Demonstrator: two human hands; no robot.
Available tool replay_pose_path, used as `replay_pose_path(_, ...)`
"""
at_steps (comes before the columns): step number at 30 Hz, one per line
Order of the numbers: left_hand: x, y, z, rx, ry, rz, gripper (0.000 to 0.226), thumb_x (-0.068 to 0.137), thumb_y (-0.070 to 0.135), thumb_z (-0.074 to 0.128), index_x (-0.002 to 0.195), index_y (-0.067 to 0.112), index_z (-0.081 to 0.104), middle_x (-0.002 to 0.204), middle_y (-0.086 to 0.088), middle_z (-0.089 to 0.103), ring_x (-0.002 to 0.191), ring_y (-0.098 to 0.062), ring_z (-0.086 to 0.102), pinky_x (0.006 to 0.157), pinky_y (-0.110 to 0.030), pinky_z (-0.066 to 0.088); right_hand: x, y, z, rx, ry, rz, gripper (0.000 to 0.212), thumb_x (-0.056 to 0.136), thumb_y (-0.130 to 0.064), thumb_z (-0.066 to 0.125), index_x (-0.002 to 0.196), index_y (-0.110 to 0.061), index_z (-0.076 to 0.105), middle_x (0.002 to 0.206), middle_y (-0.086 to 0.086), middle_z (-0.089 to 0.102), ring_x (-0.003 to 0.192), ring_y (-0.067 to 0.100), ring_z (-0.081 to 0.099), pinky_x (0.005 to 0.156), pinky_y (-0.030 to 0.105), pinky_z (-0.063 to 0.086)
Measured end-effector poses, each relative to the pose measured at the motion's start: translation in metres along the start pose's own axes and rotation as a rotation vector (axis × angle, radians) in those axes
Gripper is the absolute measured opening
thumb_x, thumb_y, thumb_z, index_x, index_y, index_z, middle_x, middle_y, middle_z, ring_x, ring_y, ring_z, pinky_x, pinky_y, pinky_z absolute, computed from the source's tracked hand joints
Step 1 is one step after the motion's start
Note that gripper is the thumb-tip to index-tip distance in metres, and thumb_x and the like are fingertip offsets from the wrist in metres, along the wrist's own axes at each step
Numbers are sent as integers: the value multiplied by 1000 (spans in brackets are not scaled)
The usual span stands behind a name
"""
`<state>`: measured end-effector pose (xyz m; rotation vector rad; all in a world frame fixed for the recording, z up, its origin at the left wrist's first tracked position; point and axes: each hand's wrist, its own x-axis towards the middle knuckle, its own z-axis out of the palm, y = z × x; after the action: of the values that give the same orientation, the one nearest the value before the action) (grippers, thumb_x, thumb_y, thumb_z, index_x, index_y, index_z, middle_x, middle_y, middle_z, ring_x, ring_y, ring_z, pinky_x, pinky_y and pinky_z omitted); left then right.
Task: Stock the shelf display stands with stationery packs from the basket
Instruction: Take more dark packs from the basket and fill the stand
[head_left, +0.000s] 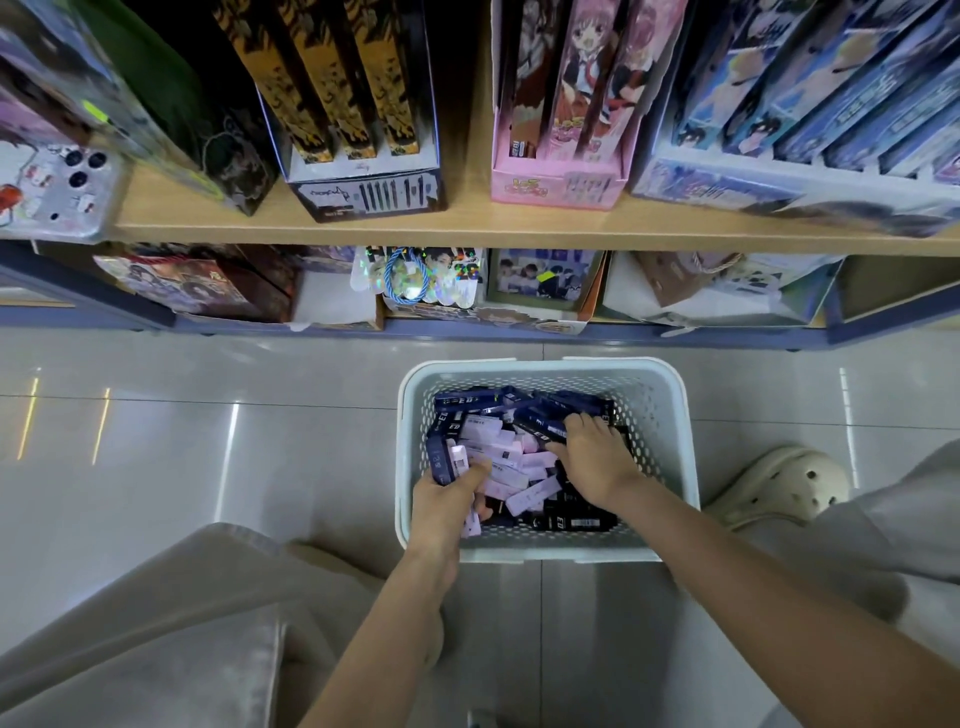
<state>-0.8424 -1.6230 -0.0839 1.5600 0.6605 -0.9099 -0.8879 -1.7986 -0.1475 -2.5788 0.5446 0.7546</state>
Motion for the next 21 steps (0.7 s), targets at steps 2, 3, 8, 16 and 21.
replay_pose_path(2, 0, -1, 0, 13, 8, 9, 18, 88, 9, 65, 73, 10, 56, 49, -2, 50, 38, -11, 43, 48, -24, 43, -11, -5, -9, 195, -20, 3, 29, 101, -32, 38, 112, -6, 45, 114, 15, 55, 103, 30, 51, 86, 38, 40)
replay_pose_path(3, -2, 0, 1, -8, 12, 12, 18, 89, 8, 64, 73, 10, 56, 47, -1, 52, 37, -10, 46, 46, -23, 44, -16, -8, -14, 324, -57, 9, 28, 101, -32, 37, 110, -6, 44, 108, 15, 56, 95, 30, 54, 82, 38, 44)
replay_pose_path(8, -17, 5, 6, -126, -38, 58, 9, 90, 13, 64, 90, 4, 65, 63, 0, 69, 51, -6, 64, 48, -17, 50, -48, -37, -34, 525, -102, -93, 33, 100, -36, 39, 109, -5, 45, 92, 3, 50, 90, 23, 53, 78, 32, 41)
replay_pose_path(16, -44, 25, -4, -138, -117, 168, 18, 84, 21, 71, 88, 4, 64, 66, -11, 64, 50, -16, 57, 54, -25, 52, -78, -70, -56, 460, -78, -280, 32, 99, -38, 43, 118, -12, 48, 104, 0, 58, 97, 18, 55, 87, 32, 43)
replay_pose_path(21, -57, 42, -16, -214, -84, 202, 22, 82, 22, 73, 75, 8, 58, 52, -4, 53, 46, -19, 44, 46, -24, 40, -93, -79, -77, 531, -106, -333, 36, 96, -37, 51, 121, -13, 48, 109, 0, 64, 97, 17, 61, 87, 30, 46)
